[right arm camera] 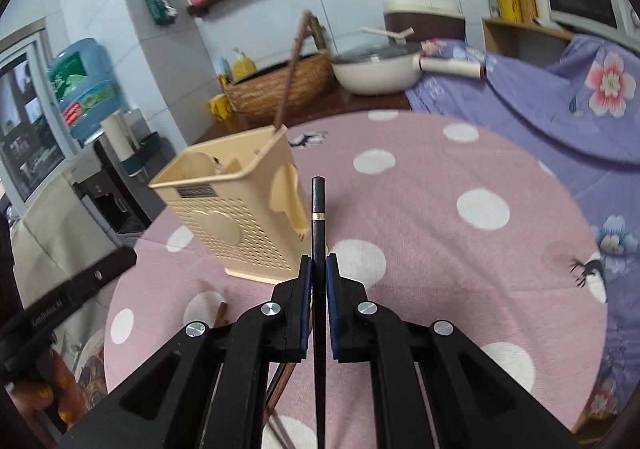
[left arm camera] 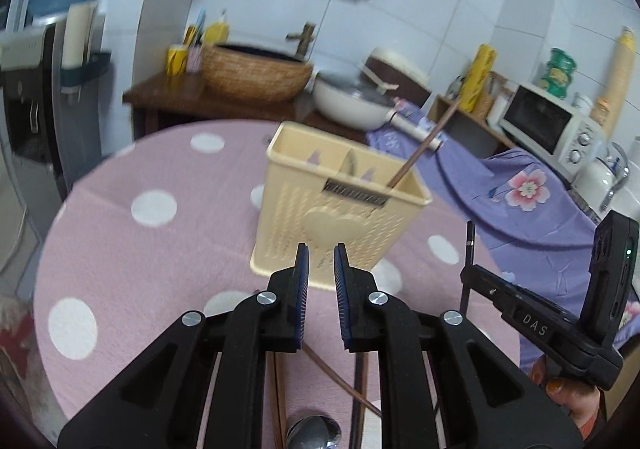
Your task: Organize utensils
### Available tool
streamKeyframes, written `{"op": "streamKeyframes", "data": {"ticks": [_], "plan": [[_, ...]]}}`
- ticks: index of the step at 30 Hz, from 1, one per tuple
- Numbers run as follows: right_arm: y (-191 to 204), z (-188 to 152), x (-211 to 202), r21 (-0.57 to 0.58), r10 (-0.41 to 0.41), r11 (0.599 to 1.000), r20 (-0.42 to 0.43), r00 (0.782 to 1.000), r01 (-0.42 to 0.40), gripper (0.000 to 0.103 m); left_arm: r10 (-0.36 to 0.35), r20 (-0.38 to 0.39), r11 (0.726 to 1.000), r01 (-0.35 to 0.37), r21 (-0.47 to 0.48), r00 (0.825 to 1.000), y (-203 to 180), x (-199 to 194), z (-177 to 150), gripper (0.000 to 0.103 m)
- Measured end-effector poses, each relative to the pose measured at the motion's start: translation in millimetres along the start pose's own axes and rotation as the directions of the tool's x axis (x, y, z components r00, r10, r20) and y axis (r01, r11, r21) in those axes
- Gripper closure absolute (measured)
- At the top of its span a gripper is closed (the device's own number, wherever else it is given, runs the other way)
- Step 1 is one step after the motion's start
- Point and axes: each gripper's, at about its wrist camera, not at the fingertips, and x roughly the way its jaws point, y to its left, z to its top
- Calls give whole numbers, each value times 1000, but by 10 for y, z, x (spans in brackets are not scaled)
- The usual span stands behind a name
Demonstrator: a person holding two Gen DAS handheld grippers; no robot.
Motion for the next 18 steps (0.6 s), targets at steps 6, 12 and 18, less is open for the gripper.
{"op": "streamKeyframes", "data": {"ticks": [6,12,18], "plan": [[52,21,-341,-54,17,998,52,999,-14,96,2,4,999,-2,36,1000,-96,-226,69,89],[38,16,-399,-54,20,998,63,998,-16,96,151,-153,988,-151,11,977,232,188,-135,60],[103,-5,-403,-71,19,997,69,997,-14,96,242,-313,960,-274,-62,918,662,702,-447,40]]}}
